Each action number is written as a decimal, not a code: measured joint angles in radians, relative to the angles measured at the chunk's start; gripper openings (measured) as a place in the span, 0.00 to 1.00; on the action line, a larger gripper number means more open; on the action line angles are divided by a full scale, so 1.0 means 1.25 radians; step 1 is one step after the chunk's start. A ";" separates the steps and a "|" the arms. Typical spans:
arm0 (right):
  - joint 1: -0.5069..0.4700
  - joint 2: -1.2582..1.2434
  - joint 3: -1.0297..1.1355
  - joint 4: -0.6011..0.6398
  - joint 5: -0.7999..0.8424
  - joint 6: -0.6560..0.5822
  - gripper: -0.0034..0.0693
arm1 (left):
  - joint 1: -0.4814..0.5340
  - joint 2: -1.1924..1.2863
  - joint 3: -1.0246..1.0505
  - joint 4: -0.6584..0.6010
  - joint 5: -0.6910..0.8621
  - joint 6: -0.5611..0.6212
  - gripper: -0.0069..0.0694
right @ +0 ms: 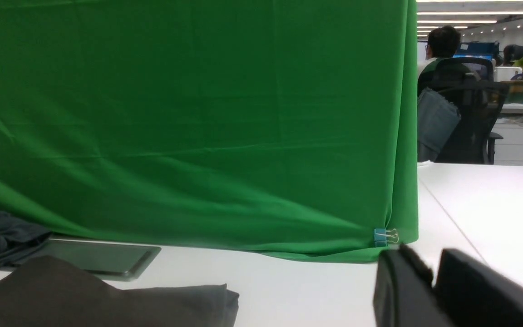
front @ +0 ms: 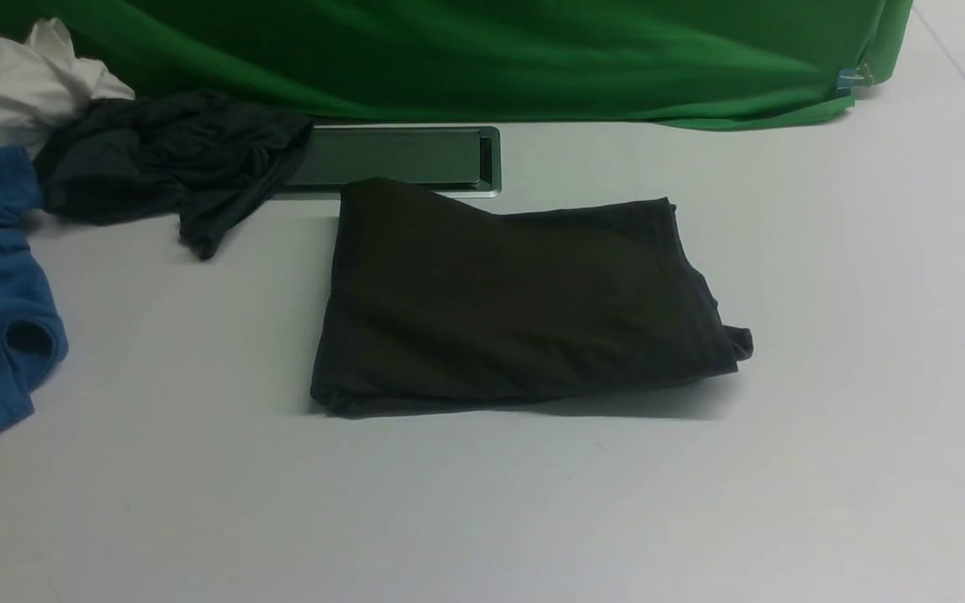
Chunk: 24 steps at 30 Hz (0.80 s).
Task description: Fold a long-sleeved shirt on a white desktop.
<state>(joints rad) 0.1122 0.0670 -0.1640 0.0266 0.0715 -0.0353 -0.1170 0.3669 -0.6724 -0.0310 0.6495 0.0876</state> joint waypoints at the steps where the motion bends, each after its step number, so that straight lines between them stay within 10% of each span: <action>1: 0.000 0.000 0.000 0.000 0.000 0.000 0.21 | 0.012 -0.018 0.056 0.047 -0.106 -0.046 0.11; 6: 0.000 0.000 0.001 0.000 0.000 -0.001 0.23 | 0.080 -0.157 0.311 0.095 -0.384 -0.059 0.11; 24: 0.000 0.000 0.001 0.000 0.000 -0.001 0.28 | 0.095 -0.296 0.544 0.050 -0.328 -0.029 0.11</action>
<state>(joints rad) 0.1122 0.0670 -0.1621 0.0266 0.0714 -0.0363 0.0013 -0.0025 0.0071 0.0313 0.2400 0.0510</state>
